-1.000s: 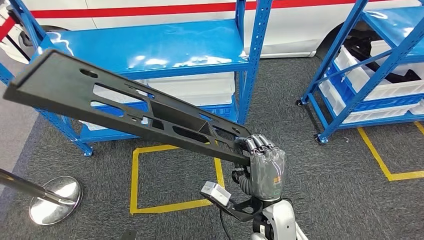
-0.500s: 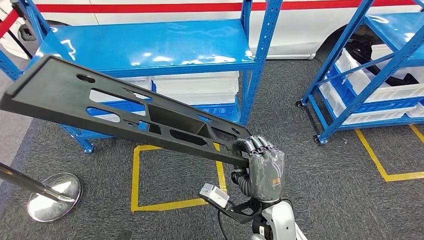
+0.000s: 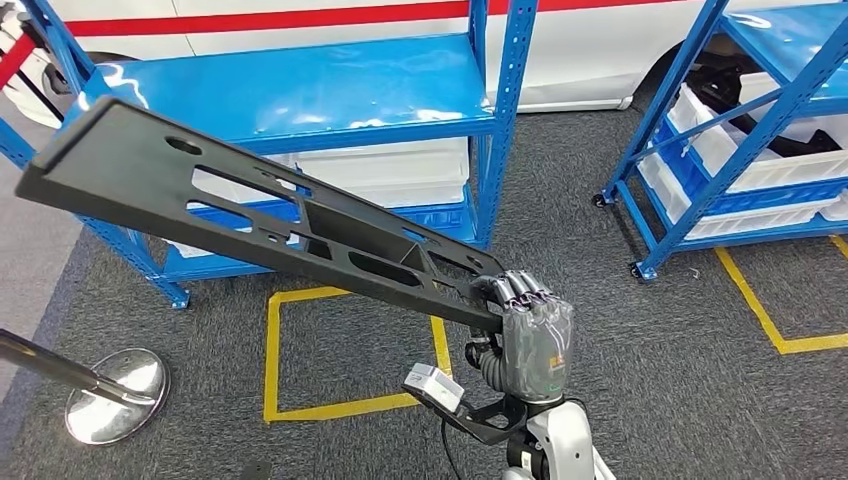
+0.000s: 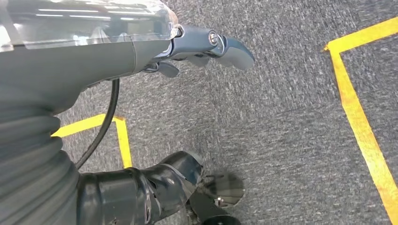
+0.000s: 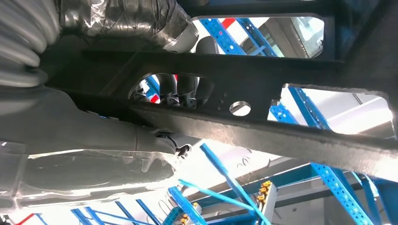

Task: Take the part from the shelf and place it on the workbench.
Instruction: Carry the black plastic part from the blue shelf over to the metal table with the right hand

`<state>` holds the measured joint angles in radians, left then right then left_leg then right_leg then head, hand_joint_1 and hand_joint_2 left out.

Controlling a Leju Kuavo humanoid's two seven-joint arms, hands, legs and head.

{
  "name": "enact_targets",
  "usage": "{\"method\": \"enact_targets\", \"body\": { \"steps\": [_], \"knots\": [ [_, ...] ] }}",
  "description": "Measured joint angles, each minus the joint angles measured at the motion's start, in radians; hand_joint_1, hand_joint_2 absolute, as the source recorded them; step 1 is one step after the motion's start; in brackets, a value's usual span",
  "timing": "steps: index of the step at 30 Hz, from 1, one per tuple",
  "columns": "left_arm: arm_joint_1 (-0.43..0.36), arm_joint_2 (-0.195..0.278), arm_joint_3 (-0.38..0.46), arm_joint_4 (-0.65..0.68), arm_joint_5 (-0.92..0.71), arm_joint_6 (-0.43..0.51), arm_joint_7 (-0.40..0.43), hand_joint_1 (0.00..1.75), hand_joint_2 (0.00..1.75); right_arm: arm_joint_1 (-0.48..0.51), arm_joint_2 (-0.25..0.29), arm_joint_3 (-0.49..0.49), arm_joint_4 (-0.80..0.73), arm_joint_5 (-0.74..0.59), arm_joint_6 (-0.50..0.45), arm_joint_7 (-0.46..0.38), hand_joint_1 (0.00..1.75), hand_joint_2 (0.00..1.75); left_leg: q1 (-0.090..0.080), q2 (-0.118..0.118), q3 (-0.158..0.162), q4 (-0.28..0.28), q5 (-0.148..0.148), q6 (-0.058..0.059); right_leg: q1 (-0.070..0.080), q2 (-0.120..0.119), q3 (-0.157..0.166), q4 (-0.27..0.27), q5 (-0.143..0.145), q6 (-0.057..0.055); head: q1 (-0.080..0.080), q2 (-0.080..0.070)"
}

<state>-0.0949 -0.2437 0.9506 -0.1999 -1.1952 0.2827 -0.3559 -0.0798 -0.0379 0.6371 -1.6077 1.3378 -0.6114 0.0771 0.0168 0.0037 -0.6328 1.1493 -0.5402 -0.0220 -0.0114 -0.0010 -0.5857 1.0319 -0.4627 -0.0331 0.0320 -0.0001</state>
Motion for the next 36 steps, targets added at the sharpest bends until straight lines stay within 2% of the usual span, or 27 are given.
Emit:
{"method": "enact_targets", "body": {
  "steps": [1,2,3,4,5,7,8,9,11,13,14,16,17,18,19,20,22,23,24,27,29,30,32,33,34,35,36],
  "knots": [
    [0.001,0.0,0.0,0.0,0.0,0.0,0.0,0.0,1.75,0.0,0.0,0.0,-0.001,0.0,0.0,0.0,1.75,1.75,0.0,0.0,-0.031,0.07,-0.033,-0.003,0.001,0.0,-0.002,0.0,0.001,-0.002,0.0,0.0],
    [0.001,0.0,0.0,0.0,0.0,0.0,0.0,0.0,1.75,0.001,0.0,0.0,-0.001,0.0,0.0,0.0,1.75,1.75,0.001,0.0,-0.055,0.125,-0.052,-0.006,0.002,0.0,-0.003,0.001,0.001,-0.003,0.0,0.0],
    [0.002,0.0,0.0,0.0,0.0,0.0,0.0,0.0,1.75,0.001,0.0,0.0,-0.001,0.0,0.0,0.0,1.75,1.75,0.001,0.0,-0.066,0.151,-0.053,-0.006,0.003,0.0,-0.004,0.002,0.001,-0.003,0.0,0.0],
    [0.002,0.0,0.0,0.0,0.0,0.0,0.0,0.0,1.75,0.002,0.0,0.0,-0.001,0.0,0.0,0.0,1.75,1.75,0.001,0.0,-0.056,0.136,-0.035,-0.005,0.004,0.001,-0.004,0.004,0.001,-0.003,0.0,0.0],
    [0.002,0.001,0.0,0.0,0.003,0.001,0.0,0.0,1.75,0.004,0.0,-0.001,-0.003,0.003,-0.002,0.005,1.75,1.75,0.001,-0.001,-0.03,0.086,-0.003,-0.002,0.004,0.004,-0.004,0.005,0.001,-0.002,0.0,0.0],
    [0.002,0.002,0.004,0.0,0.021,0.007,-0.002,0.0,1.75,0.057,0.006,-0.03,-0.053,0.013,-0.018,0.032,1.75,1.75,-0.002,-0.013,0.04,-0.055,0.053,0.011,0.007,0.004,-0.001,0.007,-0.003,0.003,0.0,0.0],
    [0.004,0.003,0.009,0.0,0.032,0.012,-0.004,0.0,1.75,0.105,0.008,-0.062,-0.102,0.014,-0.033,0.045,1.75,1.75,-0.004,-0.019,0.063,-0.102,0.065,0.017,0.008,0.002,-0.002,0.008,-0.004,0.007,0.0,0.0],
    [0.008,0.004,0.015,0.0,0.043,0.016,-0.007,0.0,1.75,0.158,0.01,-0.103,-0.158,0.009,-0.049,0.055,1.75,1.75,-0.007,-0.024,0.075,-0.129,0.068,0.021,0.008,-0.001,-0.003,0.009,-0.005,0.013,0.0,0.0],
    [0.018,0.004,0.024,0.0,0.051,0.019,-0.011,0.0,1.75,0.23,0.009,-0.182,-0.249,-0.006,-0.073,0.059,1.75,1.75,-0.008,-0.02,0.078,-0.137,0.069,0.027,0.008,0.001,-0.005,0.007,-0.002,0.023,0.0,0.0],
    [0.024,0.004,0.029,0.0,0.054,0.021,-0.012,0.0,1.75,0.273,0.009,-0.235,-0.311,-0.012,-0.082,0.063,1.75,1.75,-0.004,-0.008,0.082,-0.148,0.075,0.038,0.007,0.007,-0.014,0.027,-0.019,0.033,0.0,0.0],
    [0.025,0.004,0.03,0.0,0.054,0.021,-0.012,0.0,1.75,0.292,0.009,-0.255,-0.335,-0.014,-0.085,0.065,1.75,1.75,-0.001,-0.003,0.083,-0.154,0.079,0.044,0.007,0.008,-0.029,0.062,-0.043,0.037,0.001,0.0],
    [0.022,0.004,0.032,0.0,0.054,0.023,-0.013,0.0,1.75,0.316,0.008,-0.278,-0.363,-0.015,-0.086,0.066,1.75,1.75,-0.001,0.006,0.083,-0.155,0.08,0.05,0.002,0.007,-0.085,0.184,-0.11,0.044,0.001,0.0],
    [0.022,0.004,0.033,0.0,0.054,0.023,-0.013,0.0,1.75,0.325,0.008,-0.287,-0.373,-0.016,-0.086,0.066,1.75,1.75,-0.001,0.01,0.082,-0.154,0.08,0.05,0.0,0.006,-0.112,0.243,-0.133,0.048,0.001,0.0],
    [0.022,0.004,0.034,0.0,0.054,0.023,-0.013,0.0,1.75,0.334,0.008,-0.293,-0.382,-0.016,-0.086,0.066,1.75,1.75,-0.001,0.014,0.082,-0.154,0.079,0.05,-0.002,0.006,-0.126,0.276,-0.138,0.051,0.001,0.0],
    [0.022,0.003,0.035,0.0,0.054,0.023,-0.013,0.0,1.75,0.341,0.008,-0.298,-0.389,-0.016,-0.086,0.066,1.75,1.75,-0.001,0.017,0.082,-0.152,0.079,0.05,-0.005,0.005,-0.122,0.271,-0.124,0.053,0.001,0.0],
    [0.022,0.002,0.037,0.0,0.054,0.022,-0.013,0.0,1.75,0.345,0.008,-0.302,-0.396,-0.016,-0.086,0.066,1.75,1.75,0.0,0.019,0.083,-0.15,0.077,0.048,-0.008,0.002,-0.098,0.226,-0.094,0.055,0.001,0.0],
    [0.021,0.001,0.039,0.0,0.054,0.022,-0.013,0.0,1.75,0.35,0.008,-0.307,-0.407,-0.016,-0.086,0.065,1.75,1.75,0.0,0.022,0.082,-0.141,0.071,0.038,-0.011,-0.01,-0.028,0.092,-0.038,0.055,0.001,0.0],
    [0.02,0.0,0.04,0.0,0.054,0.022,-0.013,0.0,1.75,0.352,0.008,-0.309,-0.412,-0.016,-0.086,0.064,1.75,1.75,-0.001,0.023,0.081,-0.136,0.068,0.032,-0.01,-0.014,-0.005,0.045,-0.024,0.052,0.001,0.0],
    [0.02,0.0,0.041,0.0,0.054,0.022,-0.013,0.0,1.75,0.355,0.008,-0.31,-0.416,-0.015,-0.086,0.063,1.75,1.75,-0.003,0.024,0.08,-0.132,0.065,0.026,-0.008,-0.016,0.005,0.023,-0.022,0.048,0.001,0.0],
    [0.019,0.001,0.045,0.0,0.054,0.023,-0.013,0.0,1.75,0.362,0.009,-0.315,-0.424,-0.022,-0.086,0.052,1.75,1.75,-0.001,0.027,0.082,-0.133,0.065,0.009,-0.003,-0.008,0.003,0.02,-0.022,0.029,0.0,0.0],
    [0.019,0.001,0.047,0.0,0.054,0.023,-0.013,0.0,1.75,0.374,0.03,-0.338,-0.426,-0.072,-0.086,-0.034,1.75,1.75,0.001,0.021,0.073,-0.109,0.042,-0.001,-0.006,-0.005,0.003,0.015,-0.018,0.017,0.0,0.0],
    [0.019,0.001,0.047,0.0,0.054,0.023,-0.013,0.0,1.75,0.385,0.053,-0.363,-0.424,-0.111,-0.086,-0.12,1.75,1.75,0.002,0.016,0.054,-0.067,0.013,-0.004,-0.007,-0.004,0.003,0.013,-0.016,0.012,0.0,0.0],
    [0.02,0.001,0.048,0.0,0.053,0.023,-0.013,0.0,1.75,0.405,0.107,-0.422,-0.417,-0.177,-0.086,-0.292,1.75,1.75,0.002,0.008,-0.003,0.065,-0.055,-0.008,-0.004,0.0,0.0,0.013,-0.014,0.006,0.0,0.0],
    [0.021,0.001,0.048,0.0,0.053,0.023,-0.013,0.0,1.75,0.413,0.128,-0.449,-0.413,-0.196,-0.086,-0.351,1.75,1.75,0.002,0.007,-0.031,0.127,-0.077,-0.008,-0.001,0.004,-0.001,0.013,-0.014,0.004,0.0,0.0],
    [0.021,0.001,0.049,0.0,0.053,0.023,-0.013,0.0,1.75,0.419,0.144,-0.469,-0.409,-0.209,-0.086,-0.382,1.75,1.75,0.001,0.006,-0.044,0.156,-0.078,-0.005,0.003,0.01,-0.001,0.013,-0.013,0.003,0.0,0.0],
    [0.022,0.001,0.049,0.0,0.053,0.023,-0.013,0.0,1.75,0.426,0.159,-0.487,-0.405,-0.22,-0.086,-0.402,1.75,1.75,-0.001,0.005,-0.037,0.143,-0.06,0.001,0.006,0.016,0.0,0.014,-0.013,0.003,0.0,0.0],
    [0.021,0.001,0.049,0.0,0.053,0.023,-0.013,0.0,1.75,0.432,0.172,-0.503,-0.401,-0.228,-0.086,-0.416,1.75,1.75,-0.004,0.001,-0.013,0.094,-0.027,0.01,0.01,0.023,0.001,0.014,-0.013,0.003,0.0,0.0]
  ]
}}
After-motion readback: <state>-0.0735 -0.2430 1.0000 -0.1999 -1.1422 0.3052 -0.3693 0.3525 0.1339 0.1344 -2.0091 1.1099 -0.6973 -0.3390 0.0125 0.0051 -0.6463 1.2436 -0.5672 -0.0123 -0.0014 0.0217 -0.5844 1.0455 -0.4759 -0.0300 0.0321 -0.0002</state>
